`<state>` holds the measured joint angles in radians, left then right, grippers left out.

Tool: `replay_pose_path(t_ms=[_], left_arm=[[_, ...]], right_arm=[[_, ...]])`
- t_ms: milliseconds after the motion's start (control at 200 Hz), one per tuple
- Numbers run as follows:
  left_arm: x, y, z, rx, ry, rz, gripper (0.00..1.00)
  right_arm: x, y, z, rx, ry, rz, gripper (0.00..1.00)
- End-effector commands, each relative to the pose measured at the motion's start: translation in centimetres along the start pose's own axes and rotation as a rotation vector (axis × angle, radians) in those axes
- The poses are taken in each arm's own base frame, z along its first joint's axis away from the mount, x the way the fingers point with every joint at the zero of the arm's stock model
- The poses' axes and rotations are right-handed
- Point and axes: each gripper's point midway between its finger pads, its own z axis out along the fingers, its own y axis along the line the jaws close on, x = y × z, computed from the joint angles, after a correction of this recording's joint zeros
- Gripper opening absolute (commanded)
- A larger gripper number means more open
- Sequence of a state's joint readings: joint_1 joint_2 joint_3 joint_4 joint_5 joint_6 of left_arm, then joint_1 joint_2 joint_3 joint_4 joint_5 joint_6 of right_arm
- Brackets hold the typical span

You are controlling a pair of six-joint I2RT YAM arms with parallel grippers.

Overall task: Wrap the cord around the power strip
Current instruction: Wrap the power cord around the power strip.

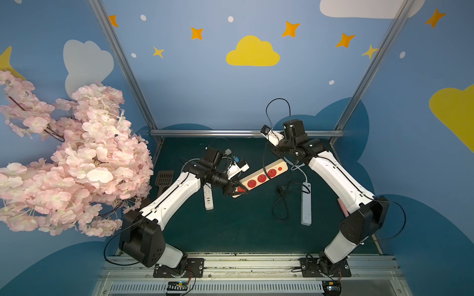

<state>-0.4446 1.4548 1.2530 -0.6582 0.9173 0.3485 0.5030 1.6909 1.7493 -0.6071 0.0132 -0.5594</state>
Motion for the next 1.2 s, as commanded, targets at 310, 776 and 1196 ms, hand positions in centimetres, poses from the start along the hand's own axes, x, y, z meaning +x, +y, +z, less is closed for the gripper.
replay_pose_path(t_ms=[310, 776, 1196], left_arm=[[-9.4, -4.2, -4.9, 0.020, -0.361, 0.234, 0.03], [-12.9, 1.5, -10.1, -0.263, -0.533, 0.106, 0.03], [-7.4, 16.3, -17.1, -0.932, -0.272, -0.177, 0.03]], right_arm=[[1.4, -1.8, 5.0, -0.126, -0.203, 0.566, 0.46], [7.1, 3.0, 11.4, -0.175, -0.150, 0.722, 0.19], [9.6, 10.6, 4.7, 0.039, 0.016, 0.195, 0.00]])
